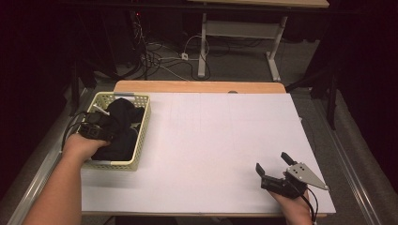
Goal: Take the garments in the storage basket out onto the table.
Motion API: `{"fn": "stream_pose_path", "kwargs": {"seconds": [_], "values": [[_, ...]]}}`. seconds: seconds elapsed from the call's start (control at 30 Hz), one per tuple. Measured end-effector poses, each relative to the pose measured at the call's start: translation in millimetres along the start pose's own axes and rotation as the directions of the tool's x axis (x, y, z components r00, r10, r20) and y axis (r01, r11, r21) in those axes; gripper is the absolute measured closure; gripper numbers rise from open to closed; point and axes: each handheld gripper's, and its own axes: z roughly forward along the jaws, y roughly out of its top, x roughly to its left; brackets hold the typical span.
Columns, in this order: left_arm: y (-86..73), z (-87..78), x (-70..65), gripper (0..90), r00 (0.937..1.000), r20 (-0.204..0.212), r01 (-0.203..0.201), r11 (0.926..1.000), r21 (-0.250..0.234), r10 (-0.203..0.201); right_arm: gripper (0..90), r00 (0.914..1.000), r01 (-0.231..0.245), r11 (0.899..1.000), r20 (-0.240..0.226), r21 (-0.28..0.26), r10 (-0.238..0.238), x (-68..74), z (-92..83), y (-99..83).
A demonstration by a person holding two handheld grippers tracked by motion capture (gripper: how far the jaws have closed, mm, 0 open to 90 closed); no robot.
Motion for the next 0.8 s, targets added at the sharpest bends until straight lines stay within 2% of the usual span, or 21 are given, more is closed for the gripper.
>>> {"fn": "stream_pose_path", "kwargs": {"seconds": [0.13, 0.27, 0.5, 0.63, 0.73, 0.77, 0.8], "values": [[1.8, 3.5, 2.2, 42.5, 0.9999, -0.001, 0.017, 0.9998, 0.008, -0.017, 1.9, 1.0000, 0.003, 1.000, -0.002, 0.004, -0.003, 1.0, 0.8, 0.0], [3.6, 4.9, 3.5, 37.7, 0.9994, -0.007, 0.034, 0.9992, 0.019, -0.034, 1.9, 1.0000, 0.007, 1.000, -0.006, 0.006, -0.007, 2.0, 1.6, -0.3], [3.7, 5.9, 3.6, 34.4, 0.9990, -0.014, 0.043, 0.9988, 0.025, -0.043, 1.9, 0.9999, 0.010, 1.000, -0.004, 0.004, -0.010, 2.3, 1.1, 0.0], [4.5, 6.6, 5.0, 31.9, 0.9990, 0.002, 0.045, 0.9984, 0.036, -0.045, 1.9, 1.0000, 0.008, 1.000, -0.004, 0.003, -0.008, 2.6, 1.0, 0.3], [10.8, 2.5, 11.1, 18.6, 0.9962, 0.046, 0.071, 0.9957, 0.059, -0.074, 1.9, 1.0000, 0.006, 1.000, -0.005, 0.002, -0.006, 3.1, -0.1, 0.5], [13.4, -0.4, 11.5, 13.1, 0.9962, 0.047, 0.070, 0.9960, 0.056, -0.073, 1.9, 1.0000, 0.007, 1.000, -0.005, 0.001, -0.007, 3.2, -0.6, 0.7], [16.0, -2.2, 11.5, 11.6, 0.9965, 0.045, 0.068, 0.9965, 0.050, -0.070, 1.9, 1.0000, 0.006, 1.000, -0.004, -0.001, -0.006, 3.5, -1.0, 0.9]]}}
